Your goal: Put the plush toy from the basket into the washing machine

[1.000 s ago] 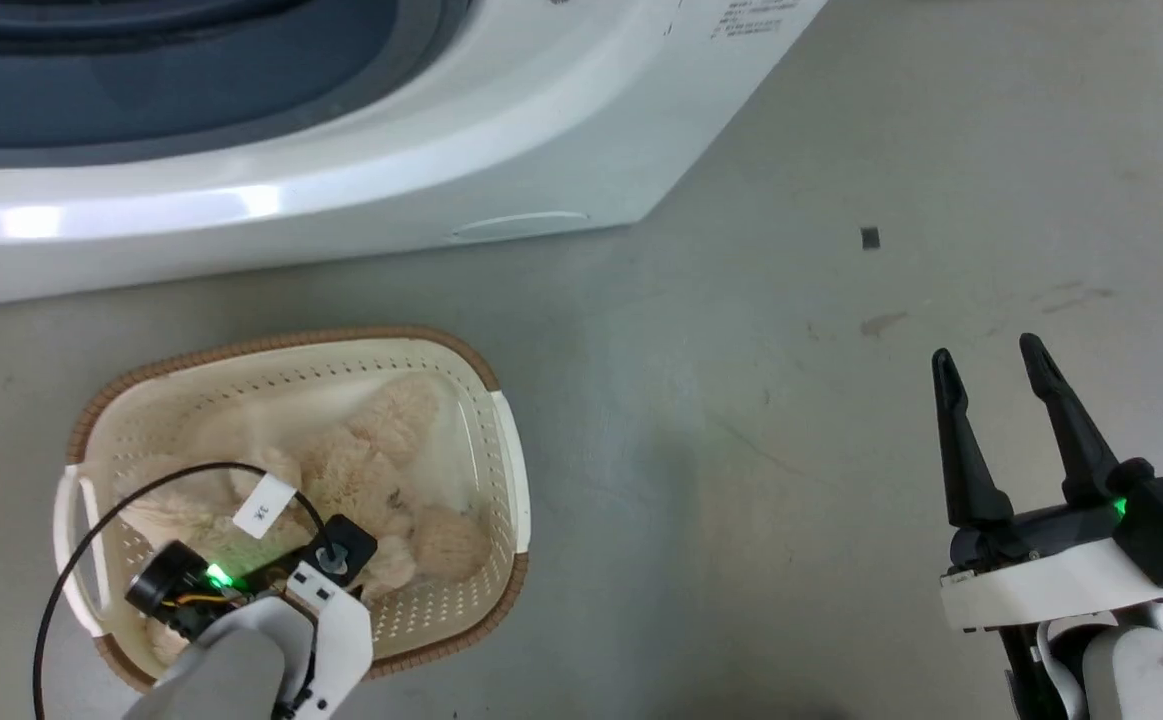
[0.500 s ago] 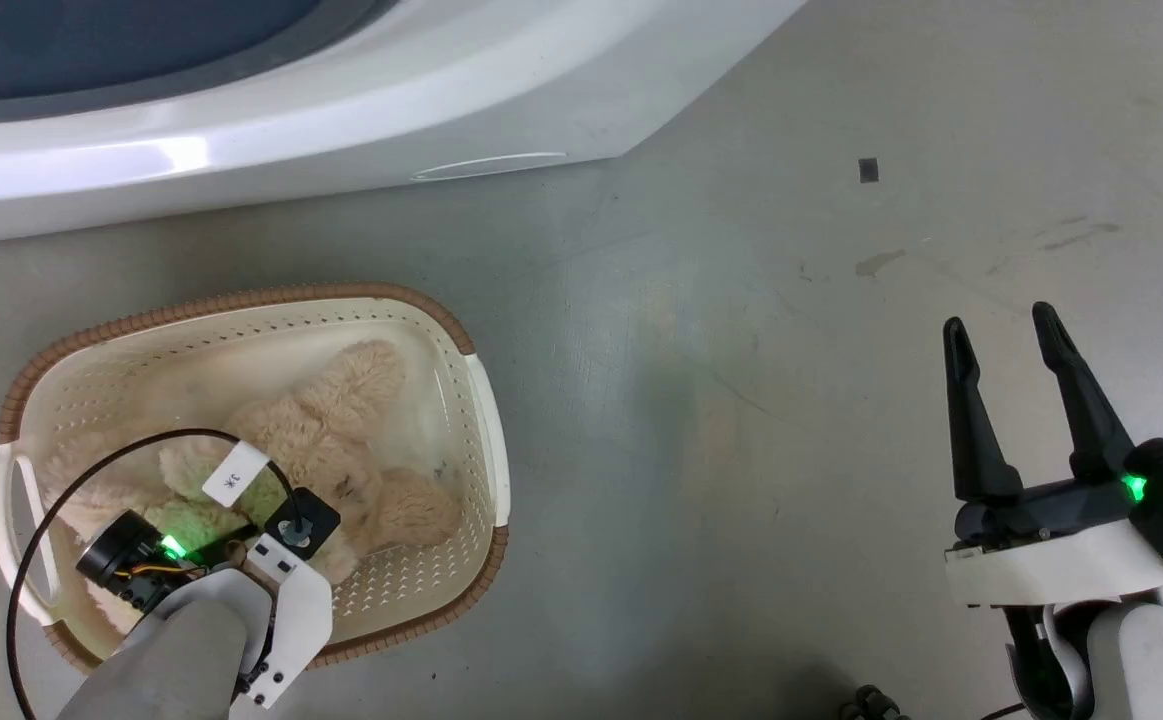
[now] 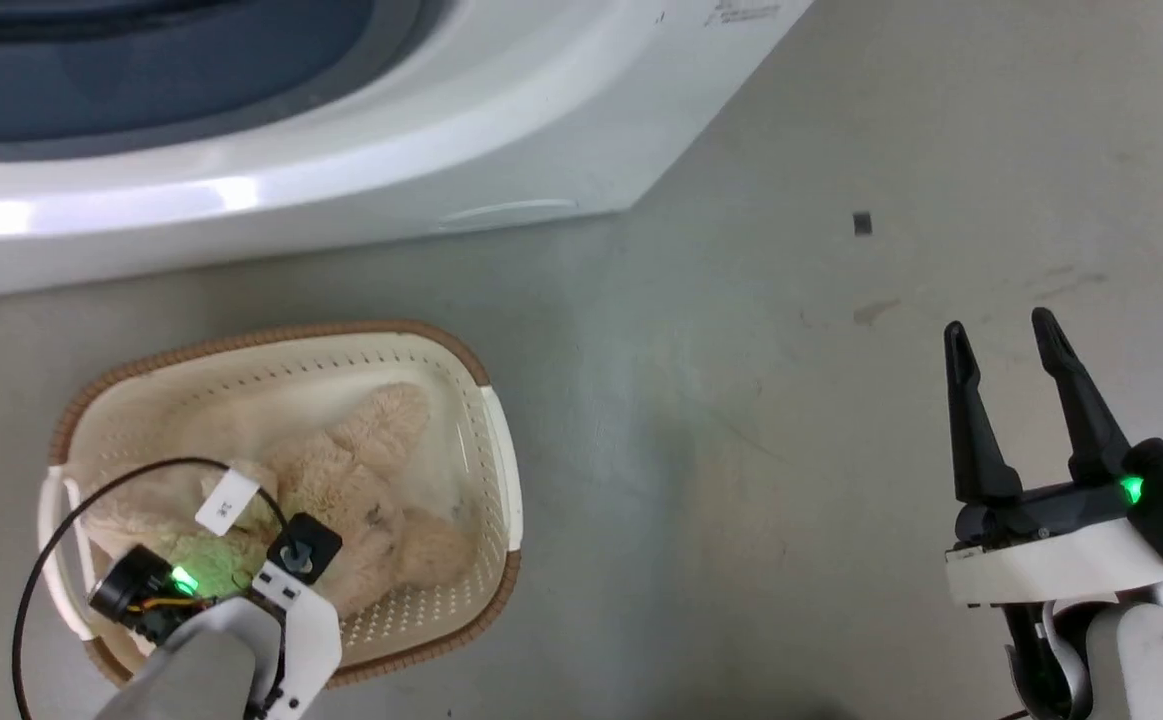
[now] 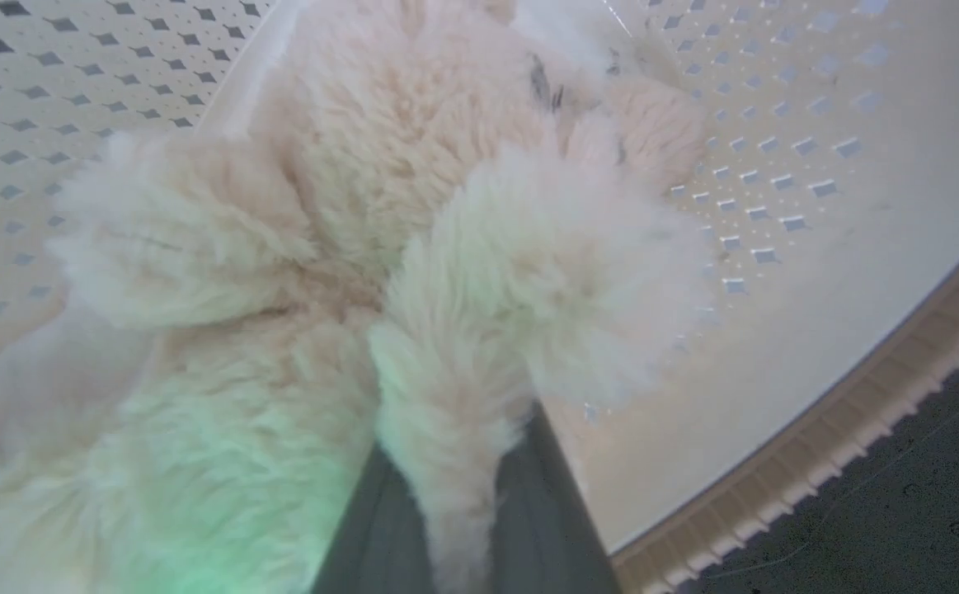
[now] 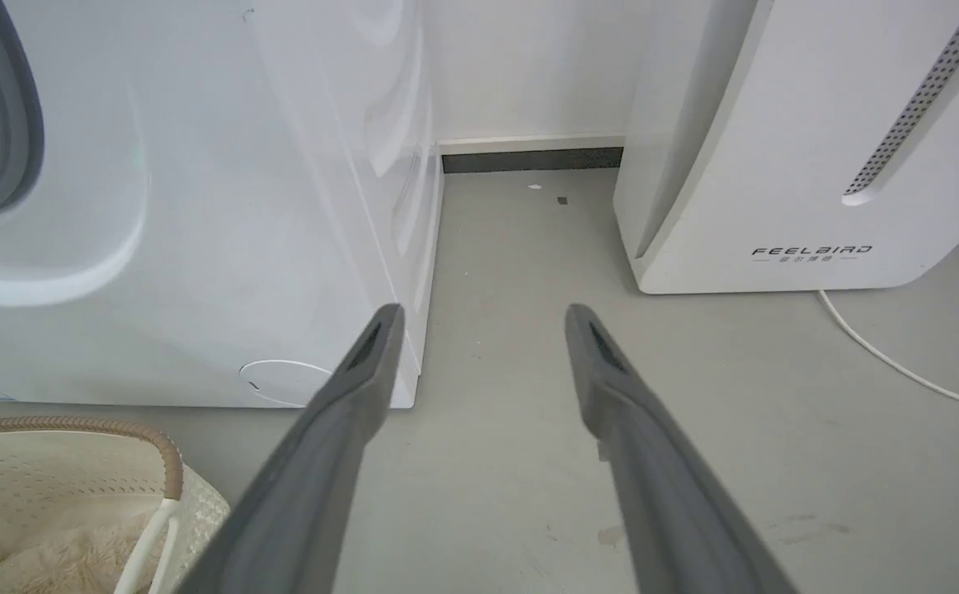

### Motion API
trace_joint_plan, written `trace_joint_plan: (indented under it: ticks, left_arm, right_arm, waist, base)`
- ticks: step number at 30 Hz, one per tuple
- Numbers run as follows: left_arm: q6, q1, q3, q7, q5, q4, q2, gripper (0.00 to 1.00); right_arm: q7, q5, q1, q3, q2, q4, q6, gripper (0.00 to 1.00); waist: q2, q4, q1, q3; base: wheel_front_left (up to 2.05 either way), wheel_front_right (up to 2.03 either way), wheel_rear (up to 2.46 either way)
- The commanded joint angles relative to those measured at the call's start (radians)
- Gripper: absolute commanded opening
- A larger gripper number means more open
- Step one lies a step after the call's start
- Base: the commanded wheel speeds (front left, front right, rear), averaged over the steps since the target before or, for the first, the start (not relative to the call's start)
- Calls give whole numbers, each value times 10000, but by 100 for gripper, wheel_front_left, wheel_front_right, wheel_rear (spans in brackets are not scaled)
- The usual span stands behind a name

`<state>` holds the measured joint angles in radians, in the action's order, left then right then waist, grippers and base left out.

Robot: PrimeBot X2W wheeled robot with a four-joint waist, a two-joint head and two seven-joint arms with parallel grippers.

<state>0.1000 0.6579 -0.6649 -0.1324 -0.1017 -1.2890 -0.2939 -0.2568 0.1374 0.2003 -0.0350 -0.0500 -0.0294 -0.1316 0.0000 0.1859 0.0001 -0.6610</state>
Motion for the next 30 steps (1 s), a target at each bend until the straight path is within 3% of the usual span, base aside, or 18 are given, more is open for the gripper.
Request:
trace_joint_plan:
  ticks: [1,13,30]
  left_arm:
    - [-45,-188,34,-213,-87,-16,54,0]
    - [-528,-945,654,-1273,-952,350,431,0]
    - [-1699,-3642,1866,-1292,-896,5466,91,0]
  right_arm:
    - [-49,23,52,-28,-2,-67,9,100]
    - [-49,-5,-374,-191,-2,-436,9,100]
    - [-49,72,-1358,-469,-2,-897,9,100]
  waist:
    - [0,-102,-1,372]
    - [0,-499,-1,2211]
    - [0,-1119,-1,4470]
  base:
    - [0,0,0]
    - [0,0,0]
    - [0,0,0]
